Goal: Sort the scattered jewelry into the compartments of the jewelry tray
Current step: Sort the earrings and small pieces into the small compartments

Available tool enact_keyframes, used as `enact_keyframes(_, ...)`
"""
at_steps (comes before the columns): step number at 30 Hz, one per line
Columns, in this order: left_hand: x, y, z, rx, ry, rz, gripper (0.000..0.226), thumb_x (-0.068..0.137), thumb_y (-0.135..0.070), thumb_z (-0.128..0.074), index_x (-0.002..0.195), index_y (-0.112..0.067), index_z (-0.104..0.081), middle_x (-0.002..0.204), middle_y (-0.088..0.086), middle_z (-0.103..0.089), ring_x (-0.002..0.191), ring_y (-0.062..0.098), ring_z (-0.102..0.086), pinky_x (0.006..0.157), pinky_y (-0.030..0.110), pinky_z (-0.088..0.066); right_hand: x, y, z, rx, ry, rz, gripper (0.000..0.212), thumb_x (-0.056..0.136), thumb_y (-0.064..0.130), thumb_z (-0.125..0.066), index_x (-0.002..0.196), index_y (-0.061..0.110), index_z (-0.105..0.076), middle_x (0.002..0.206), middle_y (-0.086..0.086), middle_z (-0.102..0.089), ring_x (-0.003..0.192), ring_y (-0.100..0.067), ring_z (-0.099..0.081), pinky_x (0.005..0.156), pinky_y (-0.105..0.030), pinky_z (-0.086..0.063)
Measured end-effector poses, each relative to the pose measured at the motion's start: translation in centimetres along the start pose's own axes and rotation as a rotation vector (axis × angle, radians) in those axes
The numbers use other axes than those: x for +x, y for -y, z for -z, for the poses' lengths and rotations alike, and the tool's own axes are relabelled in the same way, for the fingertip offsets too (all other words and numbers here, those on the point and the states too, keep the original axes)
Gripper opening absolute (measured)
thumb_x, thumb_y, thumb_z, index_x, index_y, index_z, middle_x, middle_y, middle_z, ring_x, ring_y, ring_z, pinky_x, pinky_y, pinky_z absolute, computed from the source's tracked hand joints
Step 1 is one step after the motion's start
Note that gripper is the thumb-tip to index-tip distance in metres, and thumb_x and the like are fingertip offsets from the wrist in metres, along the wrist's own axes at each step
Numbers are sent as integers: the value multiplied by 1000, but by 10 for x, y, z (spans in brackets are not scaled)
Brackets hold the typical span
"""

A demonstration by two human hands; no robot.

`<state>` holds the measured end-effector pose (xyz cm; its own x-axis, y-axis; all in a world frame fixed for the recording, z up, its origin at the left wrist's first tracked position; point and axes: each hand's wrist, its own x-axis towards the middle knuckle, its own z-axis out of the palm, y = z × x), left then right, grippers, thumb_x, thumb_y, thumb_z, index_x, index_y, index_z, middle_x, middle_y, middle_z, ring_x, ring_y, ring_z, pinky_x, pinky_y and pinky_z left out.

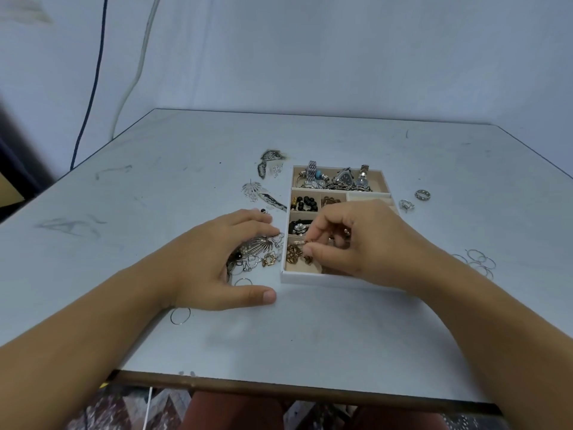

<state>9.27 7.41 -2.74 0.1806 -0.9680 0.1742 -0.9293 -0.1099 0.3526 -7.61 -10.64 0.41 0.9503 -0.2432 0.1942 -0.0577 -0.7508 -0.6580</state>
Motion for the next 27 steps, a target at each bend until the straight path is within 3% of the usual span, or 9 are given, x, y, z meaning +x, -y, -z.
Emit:
enact_keyframes(4,0,1,0,-5,-2,-1,87,65,-79,-60,138,-34,-42,148,-21,-33,138,-8,-24,112,27,-32,0,0,-2,-180,3,45,7,79,34,-73,77,27,-72,77,10,-58,73,-5,-54,61,-11,-38)
enact_keyframes(8,0,2,-1,-6,-9,-5,87,65,-79,-59,138,-35,-43,147,-22,-34,137,-7,-24,111,30,-34,1,0,-4,-245,22,73,11,81,39,-69,83,29,-74,79,10,-52,73,-4,-51,65,-20,-41)
enact_keyframes(12,1,2,-2,-10,-18,-10,86,65,-76,-63,137,-33,-44,146,-20,-36,137,-8,-25,111,25,-32,-1,1,-4,-213,10,113,8,81,37,-70,86,31,-72,81,12,-49,73,-2,-49,64,-17,-39)
enact_keyframes(15,1,3,2,-98,-42,-11,81,67,-69,-67,134,-29,-48,140,-16,-45,133,-2,-37,108,25,-36,-2,1,-6,-239,42,130,9,83,36,-67,84,29,-72,79,13,-48,72,-1,-48,63,-20,-39)
enact_keyframes(19,-5,10,16,-329,-185,99,57,72,-55,-66,122,-29,-59,121,-15,-60,118,5,-55,99,32,-46,1,2,-4,-196,-9,122,8,83,32,-67,90,29,-72,83,14,-52,76,0,-51,63,-12,-34)
enact_keyframes(27,-22,21,37,-50,-158,142,32,75,-42,-55,103,-34,-69,111,-20,-62,106,-2,-58,92,24,-46,18,14,-6,-278,4,185,9,84,32,-66,90,27,-70,87,11,-56,85,3,-49,73,-10,-36)
